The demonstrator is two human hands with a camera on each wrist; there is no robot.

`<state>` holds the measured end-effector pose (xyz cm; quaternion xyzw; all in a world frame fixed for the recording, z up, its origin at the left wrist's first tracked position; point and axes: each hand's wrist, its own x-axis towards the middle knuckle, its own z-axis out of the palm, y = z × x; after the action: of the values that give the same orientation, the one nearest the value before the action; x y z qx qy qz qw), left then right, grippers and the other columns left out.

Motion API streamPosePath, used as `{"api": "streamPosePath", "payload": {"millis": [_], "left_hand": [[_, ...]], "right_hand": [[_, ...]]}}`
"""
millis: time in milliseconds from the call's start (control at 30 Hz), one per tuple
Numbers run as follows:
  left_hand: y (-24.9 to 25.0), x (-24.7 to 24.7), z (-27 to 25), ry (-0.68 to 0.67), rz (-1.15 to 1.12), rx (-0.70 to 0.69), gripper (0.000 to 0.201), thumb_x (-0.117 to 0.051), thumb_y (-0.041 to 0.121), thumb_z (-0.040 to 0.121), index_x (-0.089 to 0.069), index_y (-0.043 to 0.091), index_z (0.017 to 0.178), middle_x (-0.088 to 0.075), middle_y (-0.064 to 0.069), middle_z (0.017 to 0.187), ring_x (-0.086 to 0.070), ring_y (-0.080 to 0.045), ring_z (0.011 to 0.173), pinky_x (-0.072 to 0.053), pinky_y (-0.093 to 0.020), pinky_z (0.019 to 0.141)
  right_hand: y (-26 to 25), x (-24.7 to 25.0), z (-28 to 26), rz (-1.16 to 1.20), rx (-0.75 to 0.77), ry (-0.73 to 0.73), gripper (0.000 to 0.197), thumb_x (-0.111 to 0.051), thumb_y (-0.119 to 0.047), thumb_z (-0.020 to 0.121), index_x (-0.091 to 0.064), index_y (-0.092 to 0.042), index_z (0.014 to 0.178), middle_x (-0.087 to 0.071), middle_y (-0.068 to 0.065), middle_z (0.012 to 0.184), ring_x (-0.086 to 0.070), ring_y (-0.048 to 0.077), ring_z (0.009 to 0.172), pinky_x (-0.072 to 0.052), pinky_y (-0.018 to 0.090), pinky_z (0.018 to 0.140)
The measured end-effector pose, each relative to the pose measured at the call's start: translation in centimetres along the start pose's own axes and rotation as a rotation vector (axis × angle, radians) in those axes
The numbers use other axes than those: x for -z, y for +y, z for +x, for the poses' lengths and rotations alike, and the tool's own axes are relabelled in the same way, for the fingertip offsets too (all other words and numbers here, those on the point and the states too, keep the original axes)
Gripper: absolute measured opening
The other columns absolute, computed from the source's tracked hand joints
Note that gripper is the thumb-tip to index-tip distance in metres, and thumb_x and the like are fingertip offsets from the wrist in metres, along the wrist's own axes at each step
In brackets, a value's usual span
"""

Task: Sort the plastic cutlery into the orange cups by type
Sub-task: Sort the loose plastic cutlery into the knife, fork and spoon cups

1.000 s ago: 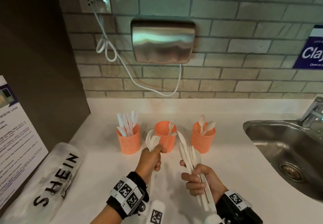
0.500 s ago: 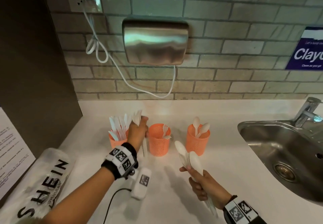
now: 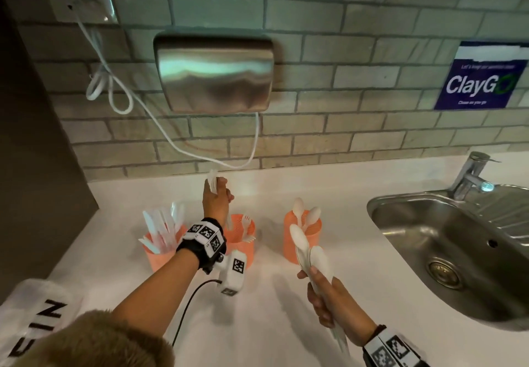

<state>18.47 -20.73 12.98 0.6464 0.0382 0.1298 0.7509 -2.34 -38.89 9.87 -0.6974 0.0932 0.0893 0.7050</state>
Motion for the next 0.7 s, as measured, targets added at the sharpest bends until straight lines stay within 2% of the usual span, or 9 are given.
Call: {"api": "streamPosePath", "payload": {"millis": [100, 167, 267, 333, 400, 533, 633, 700], "left_hand": [[-1.7, 0.0, 0.2, -0.013, 0.095, 0.019, 0.007, -0.043, 0.017, 0.096, -0.049, 0.014, 0.095, -0.046, -0.003, 0.062, -0.048, -0.011, 0.051, -0.041, -0.027, 0.063], [-2.6, 0.2, 0.3, -0.027, 0.153, 0.043, 0.015, -0.048, 0.014, 0.094, -0.048, 0.01, 0.109, -0.052, -0.006, 0.073, -0.052, -0.014, 0.057, -0.044, -0.026, 0.061], [-3.0, 0.5, 0.0, -0.045, 0.267, 0.002, 0.026, -0.06, 0.01, 0.087, -0.051, 0.012, 0.111, -0.054, -0.009, 0.09, -0.056, -0.023, 0.075, -0.044, -0.028, 0.07], [-2.9, 0.6, -0.1, -0.055, 0.37, -0.051, 0.033, -0.064, 0.012, 0.085, -0.052, 0.009, 0.115, -0.056, -0.008, 0.094, -0.053, -0.02, 0.086, -0.04, -0.026, 0.077], [-2.8, 0.7, -0.1, -0.066, 0.428, -0.101, 0.037, -0.067, 0.014, 0.083, -0.054, 0.008, 0.117, -0.059, -0.007, 0.105, -0.052, -0.016, 0.096, -0.038, -0.024, 0.082], [-2.6, 1.2, -0.3, -0.057, 0.48, -0.142, 0.039, -0.061, 0.022, 0.088, -0.054, 0.007, 0.124, -0.055, -0.008, 0.129, -0.049, -0.022, 0.122, -0.034, -0.021, 0.096], [-1.8, 1.2, -1.4, -0.032, 0.437, -0.212, 0.029, -0.051, 0.023, 0.094, -0.057, 0.008, 0.119, -0.058, -0.006, 0.127, -0.051, -0.021, 0.121, -0.034, -0.019, 0.098], [-0.6, 1.4, -2.8, -0.068, 0.348, -0.259, 0.014, -0.048, 0.016, 0.095, -0.059, 0.014, 0.103, -0.064, -0.002, 0.111, -0.058, -0.018, 0.106, -0.038, -0.01, 0.087]], "right_hand": [[0.2, 0.3, 0.0, -0.027, 0.052, 0.018, 0.041, -0.055, -0.048, 0.085, -0.055, -0.009, 0.097, -0.032, -0.007, 0.05, -0.022, 0.008, 0.04, -0.02, 0.018, 0.037], [0.4, 0.6, 0.1, -0.058, 0.086, 0.03, 0.052, -0.058, -0.054, 0.075, -0.055, -0.006, 0.097, -0.032, -0.008, 0.049, -0.023, 0.007, 0.04, -0.022, 0.018, 0.037], [0.5, 0.9, 0.3, -0.104, 0.133, 0.059, 0.069, -0.056, -0.061, 0.062, -0.053, -0.002, 0.097, -0.034, -0.009, 0.047, -0.026, 0.006, 0.039, -0.025, 0.018, 0.036], [0.6, 1.0, 0.5, -0.11, 0.145, 0.072, 0.067, -0.056, -0.059, 0.064, -0.052, 0.0, 0.097, -0.033, -0.009, 0.047, -0.026, 0.006, 0.039, -0.025, 0.018, 0.036], [0.6, 1.0, 0.6, -0.101, 0.141, 0.082, 0.052, -0.056, -0.05, 0.072, -0.05, -0.002, 0.093, -0.034, -0.01, 0.045, -0.026, 0.005, 0.039, -0.025, 0.018, 0.036], [0.6, 1.0, 0.9, -0.067, 0.159, 0.104, 0.027, -0.053, -0.031, 0.092, -0.046, -0.006, 0.084, -0.033, -0.009, 0.047, -0.027, 0.005, 0.038, -0.027, 0.017, 0.036], [0.6, 1.4, 1.5, -0.061, 0.192, 0.132, 0.027, -0.051, -0.021, 0.092, -0.042, -0.008, 0.071, -0.033, -0.005, 0.049, -0.03, 0.007, 0.038, -0.031, 0.02, 0.037], [0.3, 1.7, 2.0, -0.049, 0.218, 0.165, 0.03, -0.051, -0.02, 0.092, -0.041, -0.011, 0.066, -0.034, -0.002, 0.05, -0.032, 0.008, 0.039, -0.033, 0.021, 0.039]]}}
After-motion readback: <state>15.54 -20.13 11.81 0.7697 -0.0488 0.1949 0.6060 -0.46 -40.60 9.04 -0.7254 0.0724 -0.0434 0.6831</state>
